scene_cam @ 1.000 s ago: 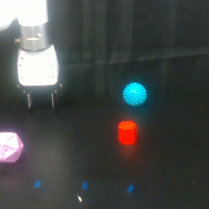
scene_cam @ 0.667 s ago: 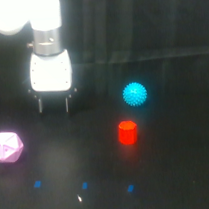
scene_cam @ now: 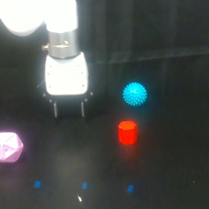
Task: Pick up the red object from the table
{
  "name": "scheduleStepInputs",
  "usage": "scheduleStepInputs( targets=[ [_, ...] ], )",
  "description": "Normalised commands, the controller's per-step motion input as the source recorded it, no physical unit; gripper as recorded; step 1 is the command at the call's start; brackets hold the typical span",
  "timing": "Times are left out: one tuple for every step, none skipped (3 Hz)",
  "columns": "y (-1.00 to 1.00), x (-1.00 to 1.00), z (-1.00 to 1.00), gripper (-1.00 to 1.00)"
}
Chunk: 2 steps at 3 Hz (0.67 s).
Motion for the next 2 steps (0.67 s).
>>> scheduleStepInputs(
  targets=[
    [-0.84,0.99,-0.11,0.88],
    [-1.0,1.0,0.13,0.69]
  ],
)
